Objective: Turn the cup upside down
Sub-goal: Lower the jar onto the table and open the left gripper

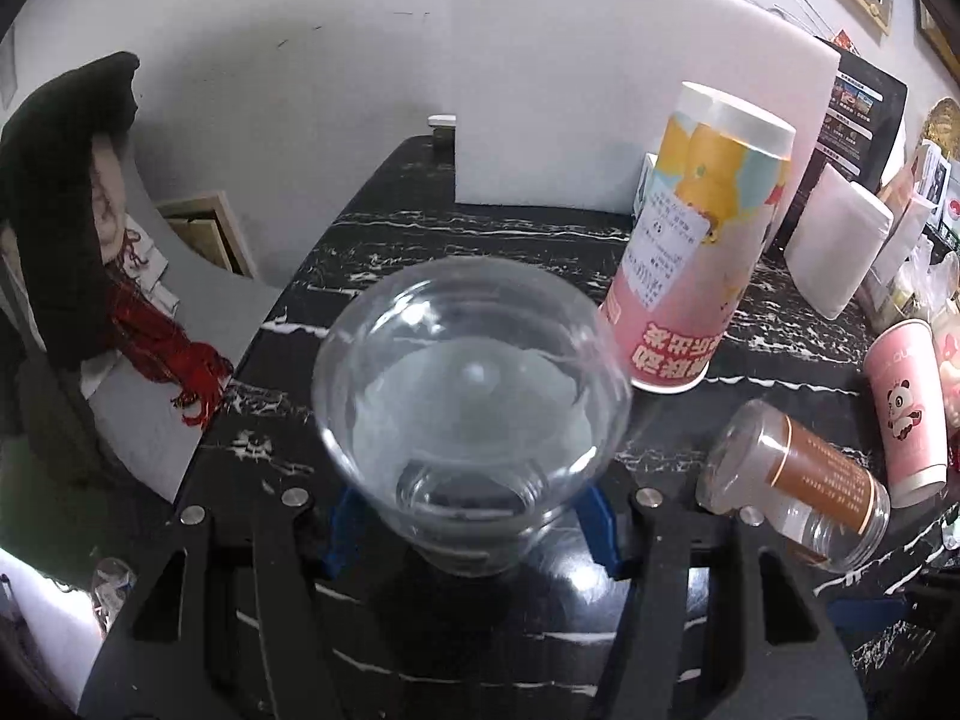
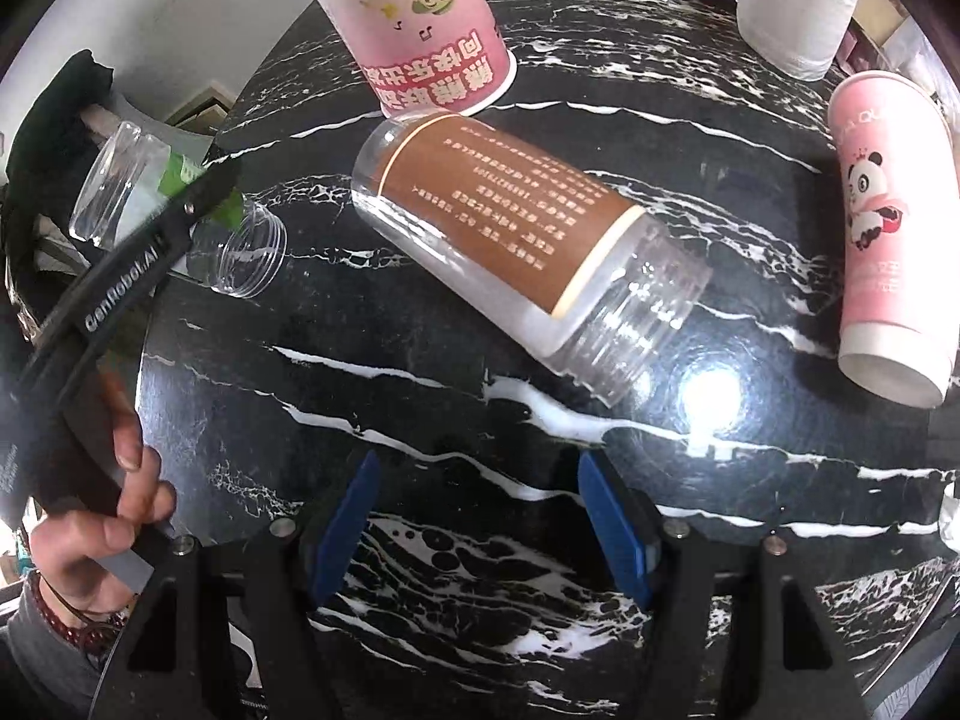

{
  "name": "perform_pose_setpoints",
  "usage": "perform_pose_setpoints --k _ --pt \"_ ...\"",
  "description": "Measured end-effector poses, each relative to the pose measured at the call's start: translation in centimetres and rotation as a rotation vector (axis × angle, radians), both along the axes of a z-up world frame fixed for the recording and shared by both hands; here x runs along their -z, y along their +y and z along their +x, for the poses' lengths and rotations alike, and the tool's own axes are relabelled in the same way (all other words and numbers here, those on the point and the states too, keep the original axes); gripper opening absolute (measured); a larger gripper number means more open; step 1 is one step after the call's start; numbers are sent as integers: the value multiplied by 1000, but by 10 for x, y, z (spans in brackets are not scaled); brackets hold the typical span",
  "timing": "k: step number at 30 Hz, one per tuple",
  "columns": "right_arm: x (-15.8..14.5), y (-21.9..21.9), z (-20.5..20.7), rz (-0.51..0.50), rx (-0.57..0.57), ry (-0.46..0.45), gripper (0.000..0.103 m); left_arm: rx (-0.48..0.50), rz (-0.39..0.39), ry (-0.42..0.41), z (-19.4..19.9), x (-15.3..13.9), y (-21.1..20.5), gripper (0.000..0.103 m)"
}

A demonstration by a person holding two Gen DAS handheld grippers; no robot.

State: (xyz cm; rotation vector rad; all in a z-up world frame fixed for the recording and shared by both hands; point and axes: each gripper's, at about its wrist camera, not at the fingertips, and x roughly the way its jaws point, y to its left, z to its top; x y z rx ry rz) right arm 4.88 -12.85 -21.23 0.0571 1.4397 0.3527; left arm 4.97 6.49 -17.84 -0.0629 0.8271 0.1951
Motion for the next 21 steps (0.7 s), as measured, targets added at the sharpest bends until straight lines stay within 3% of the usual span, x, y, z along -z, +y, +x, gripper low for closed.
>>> perform_pose_setpoints --k 9,12,15,19,21 --pt "-5 0 -4 3 -1 -14 70 10 -15 19 -6 -7 2 59" --pt "-8 -1 -8 2 -4 -20 70 3 -16 59 -3 -8 2 73" --pt "-16 -1 -13 2 -6 -31 70 -6 -20 79 -5 -13 5 76" --pt "-31 -1 -18 8 -6 -49 70 -18 -20 121 -9 -25 8 89" --pt "-38 0 -21 13 -2 -56 70 -11 -18 134 -13 -33 10 90"
